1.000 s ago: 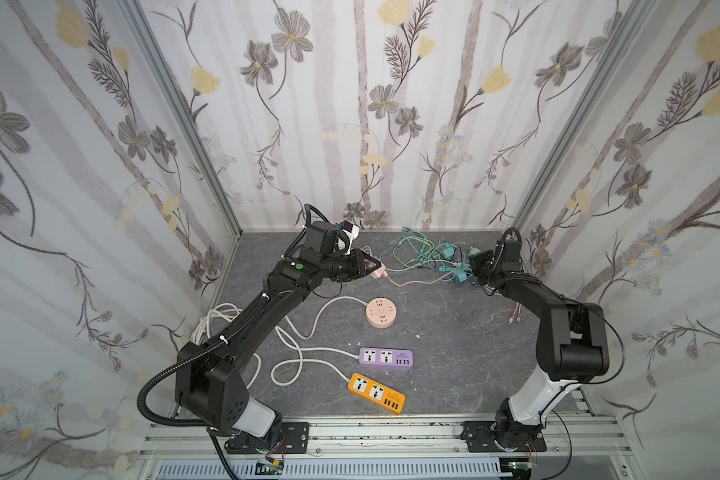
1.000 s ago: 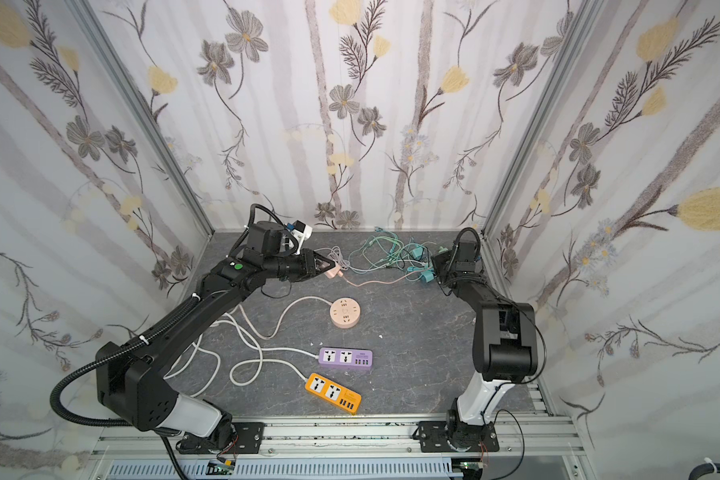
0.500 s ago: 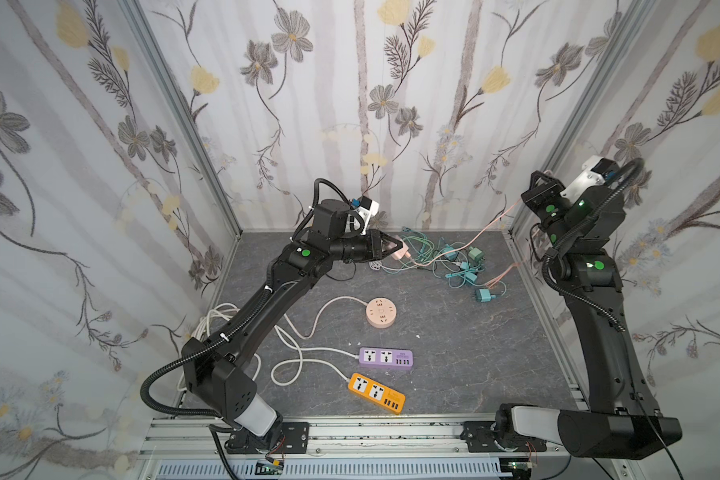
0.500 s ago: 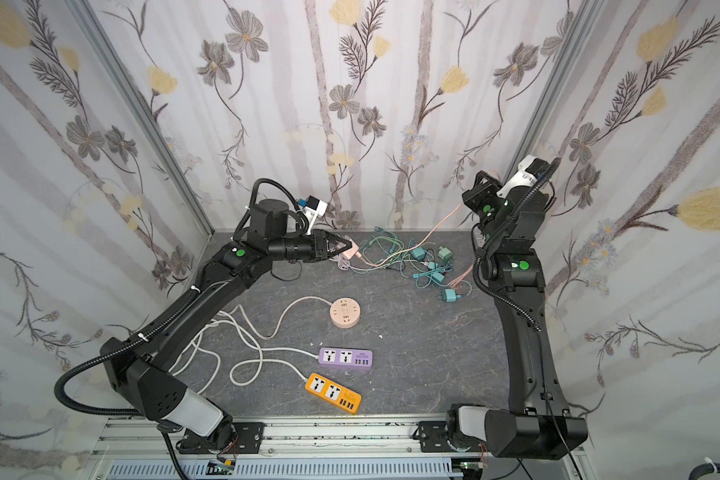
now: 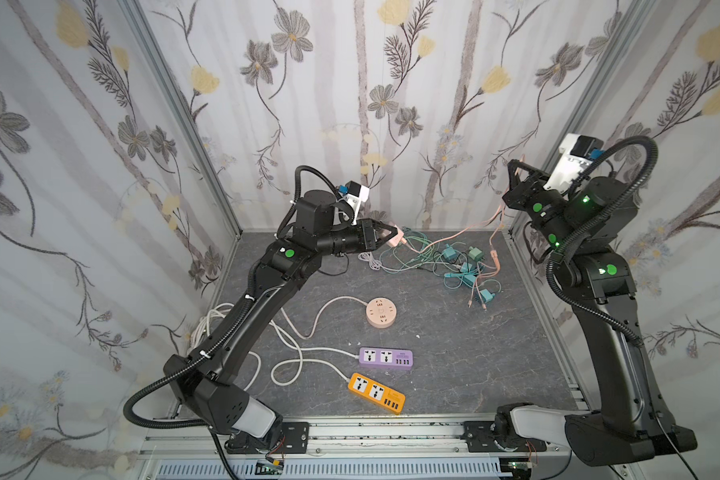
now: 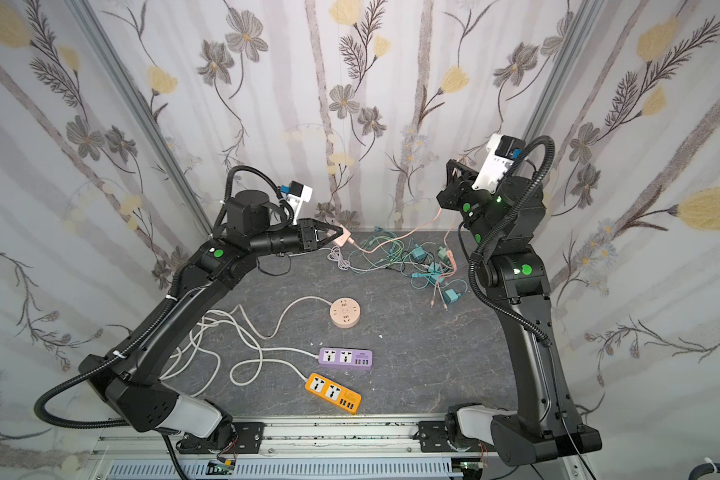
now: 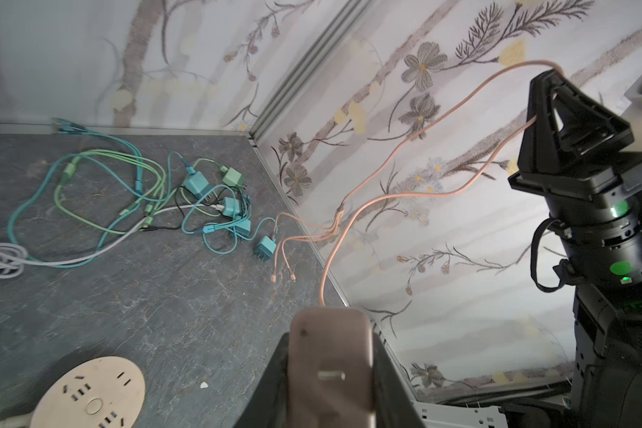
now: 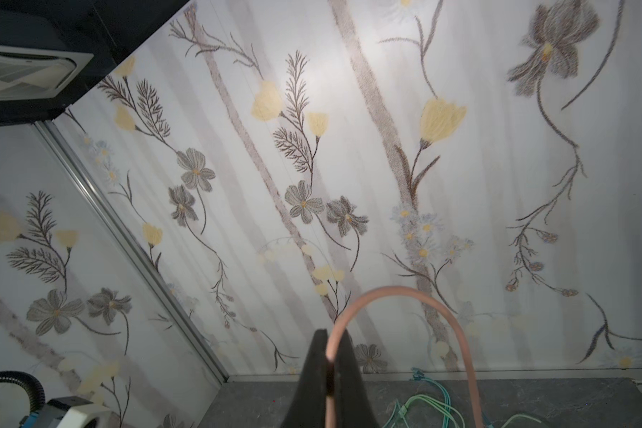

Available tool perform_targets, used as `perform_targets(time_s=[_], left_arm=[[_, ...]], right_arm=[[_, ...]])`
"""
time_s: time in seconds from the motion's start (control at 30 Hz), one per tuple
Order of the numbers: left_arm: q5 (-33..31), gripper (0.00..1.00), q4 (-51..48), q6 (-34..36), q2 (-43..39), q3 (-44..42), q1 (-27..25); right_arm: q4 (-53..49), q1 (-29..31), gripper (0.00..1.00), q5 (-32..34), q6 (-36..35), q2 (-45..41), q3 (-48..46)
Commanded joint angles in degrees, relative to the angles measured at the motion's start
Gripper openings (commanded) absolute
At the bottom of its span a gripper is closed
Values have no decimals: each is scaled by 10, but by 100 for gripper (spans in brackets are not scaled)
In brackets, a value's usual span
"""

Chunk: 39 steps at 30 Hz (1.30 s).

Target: Insert the plug

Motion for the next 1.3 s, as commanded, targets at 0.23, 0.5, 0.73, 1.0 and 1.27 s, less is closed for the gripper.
perform_targets(time_s=[0.23, 0.5, 0.73, 1.0, 1.27], left_arm=[[-54, 0, -7, -38, -2, -68, 17], [-1, 0, 39, -63, 43, -88, -18], [12, 0, 93, -106, 92, -111, -26], [2, 0, 96, -128, 123, -111, -22], [10, 0, 122, -163, 133, -120, -10]], right_arm=[[46, 40, 0, 130, 44, -4, -145], [-30, 39, 0, 155, 39, -114, -260], [-106, 19, 28, 162, 89, -138, -346], [-144, -60, 95, 16, 123, -198, -444], [-16, -67, 99, -132, 189, -262, -566]])
